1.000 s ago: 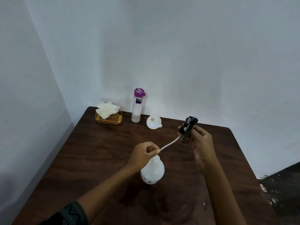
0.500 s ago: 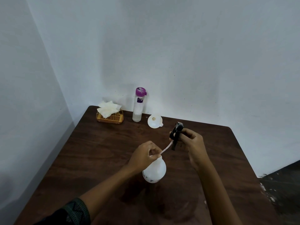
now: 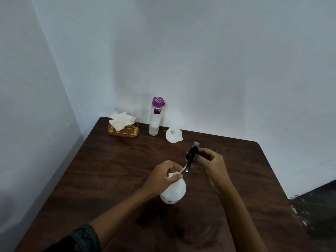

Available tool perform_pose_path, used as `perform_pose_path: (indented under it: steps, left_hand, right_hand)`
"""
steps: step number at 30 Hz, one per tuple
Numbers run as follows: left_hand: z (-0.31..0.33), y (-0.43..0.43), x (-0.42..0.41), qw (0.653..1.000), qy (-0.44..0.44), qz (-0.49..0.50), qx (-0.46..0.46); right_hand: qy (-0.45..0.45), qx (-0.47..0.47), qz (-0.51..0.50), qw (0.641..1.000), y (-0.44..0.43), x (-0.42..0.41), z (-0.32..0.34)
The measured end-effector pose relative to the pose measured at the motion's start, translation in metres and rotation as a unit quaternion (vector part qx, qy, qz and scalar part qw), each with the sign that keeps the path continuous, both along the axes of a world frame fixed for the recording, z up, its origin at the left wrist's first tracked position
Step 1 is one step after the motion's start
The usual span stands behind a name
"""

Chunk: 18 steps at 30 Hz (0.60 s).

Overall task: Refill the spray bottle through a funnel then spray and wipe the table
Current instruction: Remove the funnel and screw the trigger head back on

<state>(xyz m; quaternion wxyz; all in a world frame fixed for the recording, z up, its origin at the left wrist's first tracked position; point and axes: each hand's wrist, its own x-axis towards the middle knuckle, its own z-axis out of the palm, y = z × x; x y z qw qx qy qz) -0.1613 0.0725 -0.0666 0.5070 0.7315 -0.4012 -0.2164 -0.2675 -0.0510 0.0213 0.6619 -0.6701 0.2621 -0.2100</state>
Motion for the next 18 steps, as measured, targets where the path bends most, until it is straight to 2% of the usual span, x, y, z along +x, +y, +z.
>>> perform_pose_path:
  steps: [4,8,18]
  left_hand:
    - [-0.010,0.001,-0.001,1.000,0.018,0.017,-0.007]
    - [-0.006,0.005,-0.001,0.997,0.079,-0.016,0.003]
    - [-0.004,0.011,-0.005,0.996,0.074,0.037,-0.016]
  right_hand:
    - [0.008,0.001,0.007,1.000,0.001,0.000,-0.006]
    - [0.051,-0.035,0.009,0.998,0.007,0.001,-0.021]
    - [0.066,-0.062,-0.028,0.995,0.018,0.002,-0.044]
